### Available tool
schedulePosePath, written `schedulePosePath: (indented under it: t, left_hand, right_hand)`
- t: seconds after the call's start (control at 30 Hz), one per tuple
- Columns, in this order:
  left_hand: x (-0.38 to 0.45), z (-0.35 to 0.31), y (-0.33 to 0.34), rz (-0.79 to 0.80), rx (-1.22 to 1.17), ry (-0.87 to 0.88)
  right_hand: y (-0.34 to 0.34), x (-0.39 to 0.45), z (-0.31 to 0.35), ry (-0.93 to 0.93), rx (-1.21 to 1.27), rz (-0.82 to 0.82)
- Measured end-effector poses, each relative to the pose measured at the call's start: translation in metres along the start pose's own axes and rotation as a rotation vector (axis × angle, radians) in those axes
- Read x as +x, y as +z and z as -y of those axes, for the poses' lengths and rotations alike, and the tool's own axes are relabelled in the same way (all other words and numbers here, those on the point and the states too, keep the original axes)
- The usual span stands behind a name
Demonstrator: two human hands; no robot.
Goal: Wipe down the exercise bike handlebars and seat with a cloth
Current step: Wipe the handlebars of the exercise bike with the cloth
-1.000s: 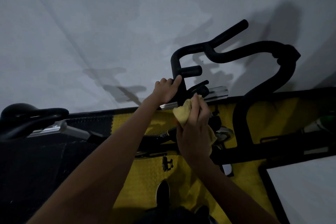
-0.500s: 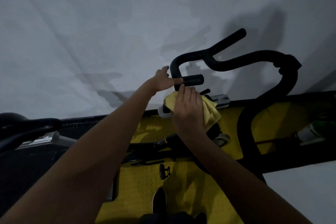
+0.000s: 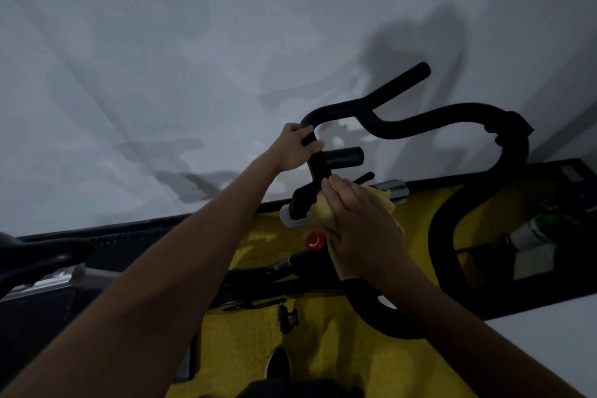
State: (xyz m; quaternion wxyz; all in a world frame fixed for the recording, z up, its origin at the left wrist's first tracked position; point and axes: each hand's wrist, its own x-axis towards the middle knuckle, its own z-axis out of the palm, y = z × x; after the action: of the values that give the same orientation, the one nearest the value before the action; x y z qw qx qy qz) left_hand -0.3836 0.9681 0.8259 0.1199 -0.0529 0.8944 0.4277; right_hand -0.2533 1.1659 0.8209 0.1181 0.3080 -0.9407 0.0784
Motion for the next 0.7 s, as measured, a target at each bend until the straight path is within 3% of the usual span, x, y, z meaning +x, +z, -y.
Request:
schedulePosePath:
  t: [0.1,0.2,0.23,0.3,0.47,0.63,0.7]
  left_hand:
    - [0.001,0.004,0.008,-0.065,-0.017,0.020]
    - [0.005,0.002,0.010,-0.059,-0.002,0.039]
    - [0.005,0.000,0.010,-0.050,0.005,0.044]
    - [0.008,-0.001,0.008,-0.033,0.007,0.043]
    - [0.045,0.024,0.019,-0.089,-0.053,0.107]
    - [0.033,0.017,0.009,-0.103,-0.163,0.083]
    - [0.021,0.009,0.005,-0.122,-0.233,0.080]
  right_hand:
    - [-0.017,0.015,0.002,0.105,0.258,-0.019]
    - [-0.034,0.051,0.005,0.292,0.595,-0.239]
    - [-0.036,0.064,0.001,0.321,0.603,-0.289]
    - [-0.027,0.081,-0.010,0.310,0.441,-0.301]
    - [0.020,0.093,-0.020,0.243,-0.119,-0.048]
    - [0.031,0.107,-0.054,-0.009,-0.135,-0.209]
    - [0.020,0.112,-0.054,-0.009,-0.060,-0.114]
